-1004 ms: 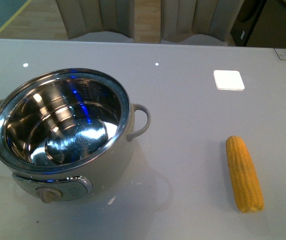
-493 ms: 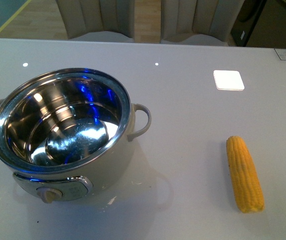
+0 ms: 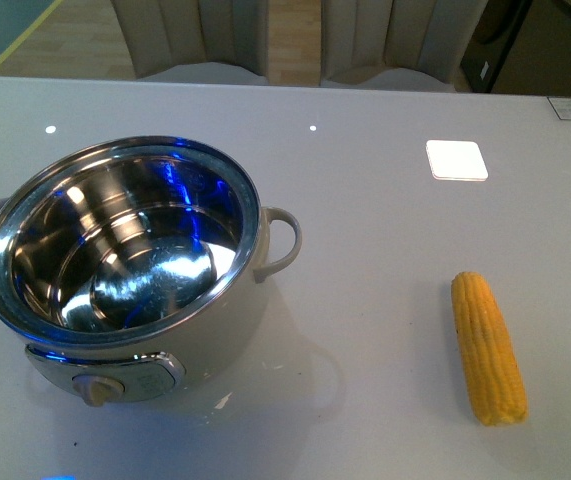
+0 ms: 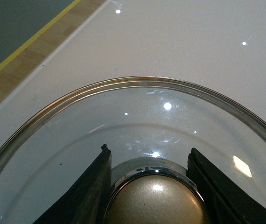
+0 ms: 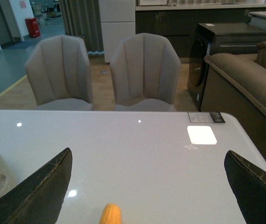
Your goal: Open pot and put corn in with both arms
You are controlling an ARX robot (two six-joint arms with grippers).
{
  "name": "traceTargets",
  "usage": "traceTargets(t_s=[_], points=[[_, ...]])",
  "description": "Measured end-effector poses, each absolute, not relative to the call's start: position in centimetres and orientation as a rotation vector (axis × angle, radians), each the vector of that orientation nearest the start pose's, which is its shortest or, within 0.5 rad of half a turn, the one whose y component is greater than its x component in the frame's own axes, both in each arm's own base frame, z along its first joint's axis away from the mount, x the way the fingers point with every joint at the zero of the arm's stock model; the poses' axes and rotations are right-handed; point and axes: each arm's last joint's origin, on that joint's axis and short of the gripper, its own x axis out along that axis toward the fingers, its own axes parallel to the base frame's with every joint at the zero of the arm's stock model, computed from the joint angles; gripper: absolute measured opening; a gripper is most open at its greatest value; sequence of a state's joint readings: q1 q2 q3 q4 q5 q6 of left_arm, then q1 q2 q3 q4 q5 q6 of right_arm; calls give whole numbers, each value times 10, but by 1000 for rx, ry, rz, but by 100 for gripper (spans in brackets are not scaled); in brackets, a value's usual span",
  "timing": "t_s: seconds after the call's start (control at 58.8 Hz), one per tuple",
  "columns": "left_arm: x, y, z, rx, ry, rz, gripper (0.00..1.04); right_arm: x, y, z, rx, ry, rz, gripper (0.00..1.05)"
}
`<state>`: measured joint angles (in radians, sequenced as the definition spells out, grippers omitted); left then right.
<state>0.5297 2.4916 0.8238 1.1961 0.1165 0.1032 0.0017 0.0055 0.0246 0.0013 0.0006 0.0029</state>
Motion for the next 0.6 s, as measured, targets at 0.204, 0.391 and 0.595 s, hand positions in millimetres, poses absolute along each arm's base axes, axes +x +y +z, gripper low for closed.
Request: traceTargets(t_s=[0.204, 0.391, 0.595], points=[[308, 174, -46, -51, 473, 365, 43, 96, 0, 172, 3, -20, 2, 96], [308, 174, -56, -50, 461, 363, 43, 96, 0, 172, 3, -20, 1, 96], [308, 173, -59, -46, 458, 364, 49, 96, 0, 172, 3, -20, 1, 96]])
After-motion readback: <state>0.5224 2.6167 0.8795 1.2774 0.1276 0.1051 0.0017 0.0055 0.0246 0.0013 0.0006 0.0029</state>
